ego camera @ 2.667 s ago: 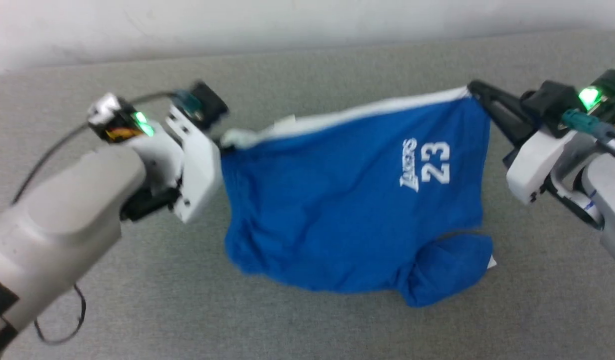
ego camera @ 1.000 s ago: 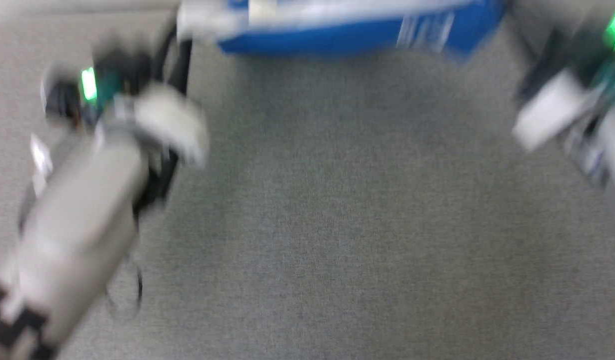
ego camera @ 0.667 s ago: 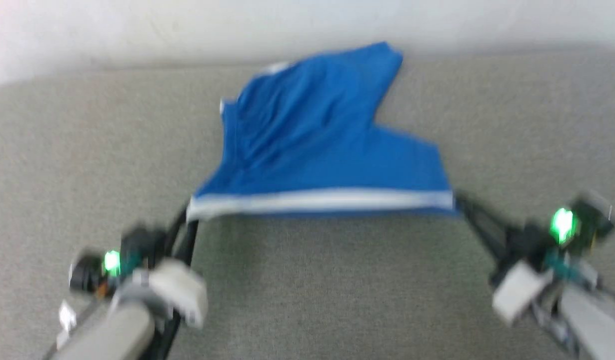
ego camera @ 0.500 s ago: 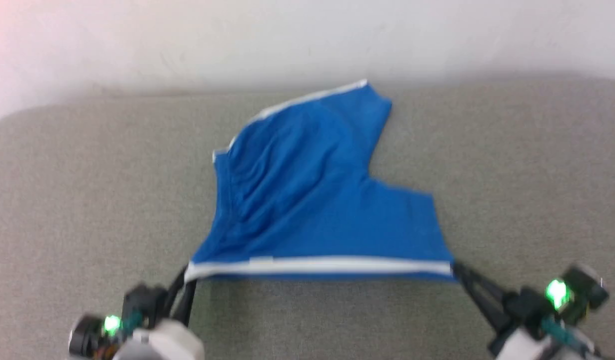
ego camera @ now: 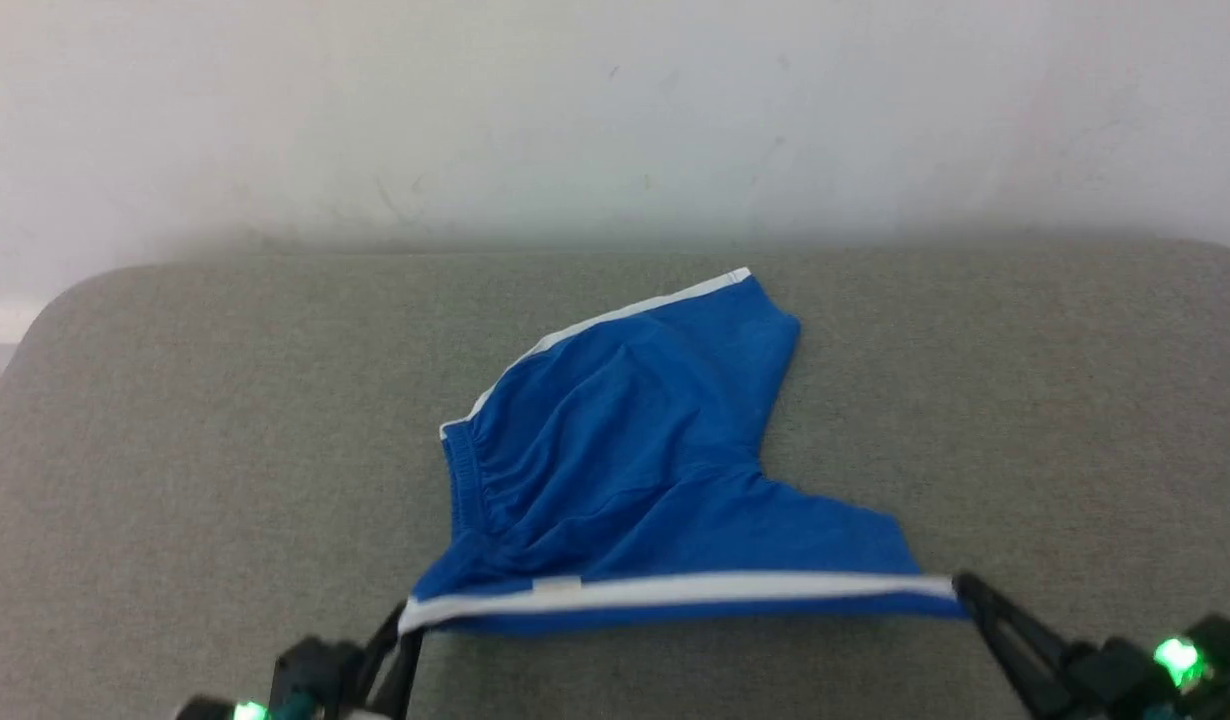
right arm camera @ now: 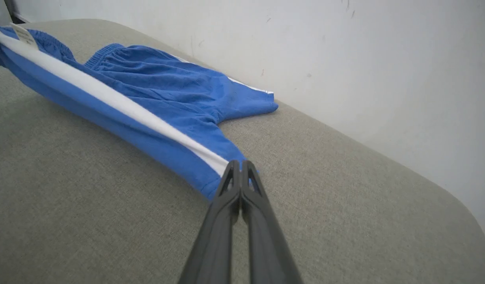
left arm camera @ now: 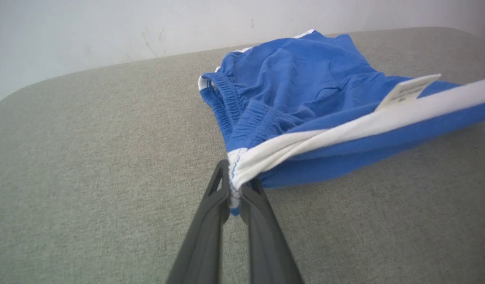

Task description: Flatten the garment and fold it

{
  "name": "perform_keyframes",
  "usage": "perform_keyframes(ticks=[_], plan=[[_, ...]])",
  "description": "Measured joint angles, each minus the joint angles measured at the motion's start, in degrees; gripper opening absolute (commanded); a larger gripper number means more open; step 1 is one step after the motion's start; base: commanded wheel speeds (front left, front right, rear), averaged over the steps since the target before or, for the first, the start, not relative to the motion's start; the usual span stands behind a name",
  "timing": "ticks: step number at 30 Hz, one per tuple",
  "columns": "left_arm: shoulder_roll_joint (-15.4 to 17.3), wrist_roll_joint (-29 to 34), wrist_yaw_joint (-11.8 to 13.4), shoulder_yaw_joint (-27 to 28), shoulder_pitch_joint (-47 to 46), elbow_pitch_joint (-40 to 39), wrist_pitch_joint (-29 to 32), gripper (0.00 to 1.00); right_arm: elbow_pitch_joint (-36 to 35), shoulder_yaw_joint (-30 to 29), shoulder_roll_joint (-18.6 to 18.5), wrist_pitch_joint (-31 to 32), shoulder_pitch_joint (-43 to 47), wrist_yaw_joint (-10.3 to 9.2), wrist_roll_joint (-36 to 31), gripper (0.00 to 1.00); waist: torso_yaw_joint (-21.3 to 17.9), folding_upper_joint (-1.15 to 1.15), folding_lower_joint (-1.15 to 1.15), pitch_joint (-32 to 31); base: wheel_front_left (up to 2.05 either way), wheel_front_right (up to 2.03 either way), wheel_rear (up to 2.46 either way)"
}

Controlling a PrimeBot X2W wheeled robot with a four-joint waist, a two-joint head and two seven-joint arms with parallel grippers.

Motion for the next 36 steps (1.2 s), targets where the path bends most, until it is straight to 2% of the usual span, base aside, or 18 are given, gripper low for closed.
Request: perform_keyframes(ticks=[4, 8, 13, 16, 21, 25, 30, 34, 35, 36], plan=[[-0.1, 1.8, -2.4, 0.0, -7.2, 0.8, 1.5, 0.00, -0.7, -0.2, -2.0, 1.5, -7.3, -0.01, -0.4, 0.00, 0.8, 0.00, 0.02, 1.5, 0.00, 0.00, 0.00], [-0.8, 3.3, -6.4, -0.2, -15.5, 4.5, 3.3, 0.00, 0.4, 1.7, -5.0, 4.2, -16.8, -0.01, 0.7, 0.00, 1.8, 0.00, 0.02, 3.8, 0.00, 0.00, 0.00], [-4.1, 3.9, -10.8, 0.2, -24.9, 11.3, 3.8, 0.00, 5.6, 6.9, -9.2, 7.1, -31.4, 0.00, 3.9, 0.00, 3.1, 0.00, 0.02, 7.9, 0.00, 0.00, 0.00], [-6.4, 4.0, -12.5, 0.6, -29.5, 15.5, 3.4, 0.00, 10.1, 10.2, -9.8, 8.8, -41.4, 0.00, 6.1, 0.00, 4.0, 0.00, 0.03, 10.9, 0.00, 0.00, 0.00], [-10.3, 3.8, -14.5, 1.8, -35.7, 22.1, 1.5, 0.00, 19.9, 17.7, -9.5, 11.2, -57.4, 0.00, 8.4, 0.00, 5.5, 0.00, 0.03, 16.4, 0.00, 0.00, 0.00], [-13.0, 3.8, -16.1, 1.6, -38.7, 26.9, 0.4, 0.00, 29.0, 24.6, -7.8, 12.9, -67.5, -0.01, 9.9, 0.00, 6.9, 0.00, 0.03, 20.7, 0.00, 0.00, 0.00], [-15.8, 3.8, -18.0, 1.5, -40.9, 31.1, -1.0, 0.00, 38.8, 32.6, -5.1, 12.2, -75.0, -0.01, 11.5, 0.00, 9.0, 0.00, 0.03, 25.3, 0.00, 0.00, 0.00], [-17.3, 4.0, -18.5, 1.5, -42.0, 33.0, -2.1, 0.00, 45.4, 36.9, -3.2, 11.3, -76.9, -0.02, 13.9, 0.00, 10.9, 0.00, 0.02, 27.4, 0.00, 0.00, 0.00], [-17.6, 4.1, -18.6, 1.5, -42.0, 33.2, -2.3, 0.29, 46.6, 37.6, -2.9, 10.3, -77.1, -0.02, 14.6, 0.10, 11.5, 0.00, 0.02, 27.6, 0.00, 0.00, 0.00], [-17.9, 4.1, -18.6, 1.5, -42.0, 33.3, -2.5, 1.00, 47.6, 38.3, -2.7, 9.5, -77.3, -0.02, 15.1, 0.35, 11.9, 0.00, 0.02, 27.8, 0.00, 0.00, 0.00]])
